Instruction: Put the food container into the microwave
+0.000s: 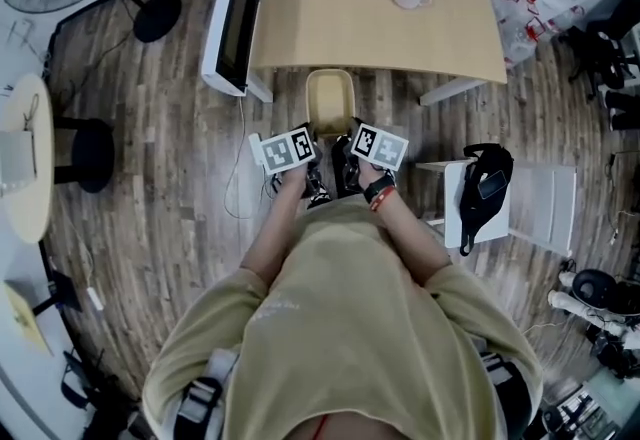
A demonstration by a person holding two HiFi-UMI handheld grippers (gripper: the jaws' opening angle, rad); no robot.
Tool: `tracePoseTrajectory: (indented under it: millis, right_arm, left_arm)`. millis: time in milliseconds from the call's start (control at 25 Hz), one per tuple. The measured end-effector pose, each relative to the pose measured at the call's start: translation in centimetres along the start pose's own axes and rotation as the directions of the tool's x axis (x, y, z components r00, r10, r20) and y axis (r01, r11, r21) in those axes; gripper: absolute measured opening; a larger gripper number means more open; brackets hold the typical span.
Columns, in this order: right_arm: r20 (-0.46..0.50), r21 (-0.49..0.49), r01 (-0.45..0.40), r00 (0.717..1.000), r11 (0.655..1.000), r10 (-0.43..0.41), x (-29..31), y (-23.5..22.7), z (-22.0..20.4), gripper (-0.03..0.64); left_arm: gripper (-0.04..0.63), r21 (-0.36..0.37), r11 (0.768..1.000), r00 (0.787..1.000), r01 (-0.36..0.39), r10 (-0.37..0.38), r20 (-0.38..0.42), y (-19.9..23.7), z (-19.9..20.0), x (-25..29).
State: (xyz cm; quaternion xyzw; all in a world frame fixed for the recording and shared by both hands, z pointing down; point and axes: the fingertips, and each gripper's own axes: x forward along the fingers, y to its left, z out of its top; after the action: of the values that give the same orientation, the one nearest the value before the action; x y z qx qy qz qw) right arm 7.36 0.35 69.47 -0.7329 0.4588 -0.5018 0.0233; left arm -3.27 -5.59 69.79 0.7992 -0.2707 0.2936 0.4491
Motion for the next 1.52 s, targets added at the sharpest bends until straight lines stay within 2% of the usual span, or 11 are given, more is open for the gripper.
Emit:
tracePoseTrajectory:
  millis: [120, 320, 560, 720, 1040, 1400, 1520]
  right_arm:
    - [0.002, -0.020, -0.020, 1.000, 1.000, 0.020, 1.7, 0.9, 1.5, 0.052]
    - [-0.003, -0.054, -0.041, 0.999, 0.998, 0.041, 4.5, 2.5, 5.1, 0.052]
    - [0.003, -0.078, -0.073, 0.997, 0.994, 0.074, 7.8, 4.5, 10.4, 0.052]
    - [-0.002, -0.078, -0.083, 0.997, 0.994, 0.083, 9.4, 4.9, 12.9, 0.052]
    - [-0.007, -0.086, -0.099, 0.995, 0.991, 0.099, 11.9, 4.9, 17.6, 0.052]
    - [-0.030, -0.088, -0.140, 0.990, 0.986, 0.138, 14.7, 5.3, 22.8, 0.052]
    - [-0.027, -0.086, -0.158, 0.987, 0.984, 0.156, 15.3, 5.3, 24.5, 0.052]
  left_arm:
    - [0.058, -0.003, 1.000, 1.000, 0.001, 0.000, 0.031, 0.4, 2.3, 0.7]
    - [0.058, 0.011, 0.999, 0.995, 0.042, -0.043, 0.085, 0.0, 7.1, 1.8]
    - [0.058, -0.006, 1.000, 0.994, 0.001, -0.001, 0.107, 0.4, 12.4, 4.2]
    - [0.058, -0.026, 1.000, 0.995, -0.015, 0.018, 0.100, 0.6, 14.6, 6.0]
    - [0.058, -0.022, 0.999, 0.994, -0.032, 0.034, 0.104, -0.5, 18.6, 9.1]
    - [0.058, -0.053, 0.997, 0.989, -0.054, 0.061, 0.135, -1.8, 23.2, 11.6]
    - [0.058, -0.057, 0.997, 0.983, -0.053, 0.062, 0.175, -2.5, 24.8, 12.2]
